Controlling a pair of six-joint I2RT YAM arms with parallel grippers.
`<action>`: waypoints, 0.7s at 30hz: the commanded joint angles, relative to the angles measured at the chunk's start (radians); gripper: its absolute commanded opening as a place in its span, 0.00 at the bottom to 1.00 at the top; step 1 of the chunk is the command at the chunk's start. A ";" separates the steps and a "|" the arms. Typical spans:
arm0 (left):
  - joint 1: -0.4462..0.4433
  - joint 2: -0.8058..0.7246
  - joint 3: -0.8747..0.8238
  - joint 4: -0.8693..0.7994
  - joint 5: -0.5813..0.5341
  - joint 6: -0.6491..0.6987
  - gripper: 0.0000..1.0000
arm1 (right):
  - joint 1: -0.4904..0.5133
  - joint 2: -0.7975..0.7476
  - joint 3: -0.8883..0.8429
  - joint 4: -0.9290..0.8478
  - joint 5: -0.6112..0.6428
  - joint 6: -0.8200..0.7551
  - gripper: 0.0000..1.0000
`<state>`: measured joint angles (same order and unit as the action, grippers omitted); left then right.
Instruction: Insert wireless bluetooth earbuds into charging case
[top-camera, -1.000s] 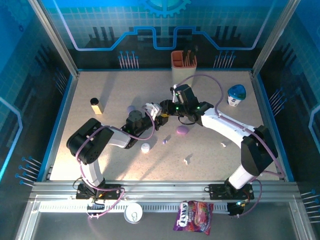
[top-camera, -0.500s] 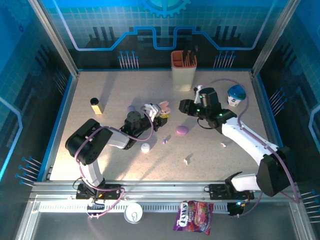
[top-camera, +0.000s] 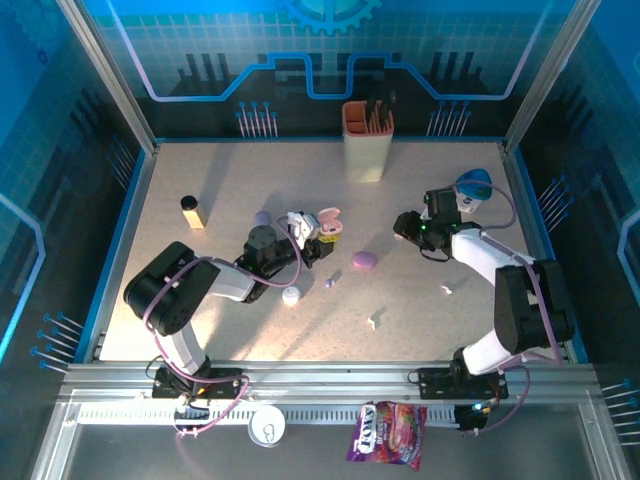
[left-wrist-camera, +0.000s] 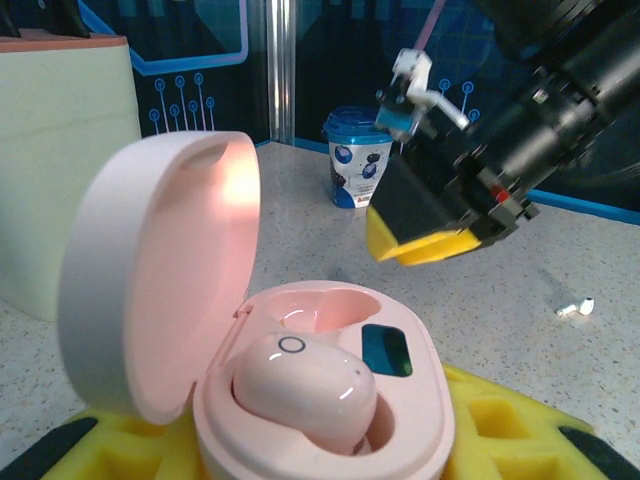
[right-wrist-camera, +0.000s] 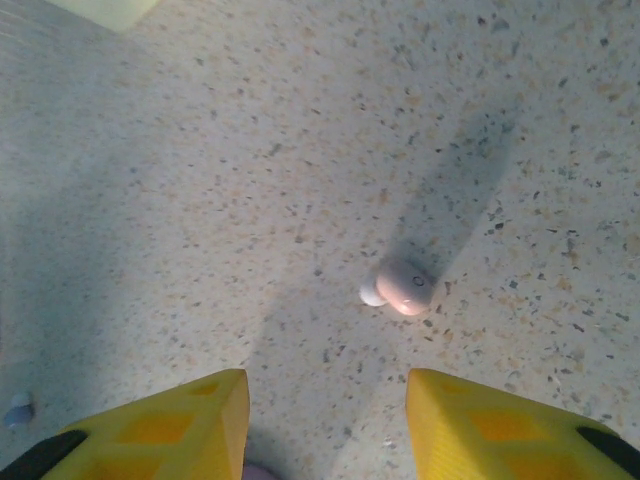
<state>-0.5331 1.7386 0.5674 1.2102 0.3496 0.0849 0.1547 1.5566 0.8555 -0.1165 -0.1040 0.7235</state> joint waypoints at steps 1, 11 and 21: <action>-0.001 -0.035 -0.012 0.041 0.031 -0.006 0.22 | -0.011 0.050 0.015 0.047 -0.016 0.025 0.45; -0.001 -0.037 -0.008 0.033 0.032 0.001 0.22 | -0.017 0.175 0.076 0.065 -0.049 0.022 0.45; 0.000 -0.037 -0.015 0.035 0.028 0.006 0.22 | -0.030 0.256 0.146 0.049 -0.051 -0.006 0.45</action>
<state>-0.5331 1.7267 0.5663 1.2102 0.3569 0.0845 0.1444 1.7809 0.9688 -0.0719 -0.1402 0.7330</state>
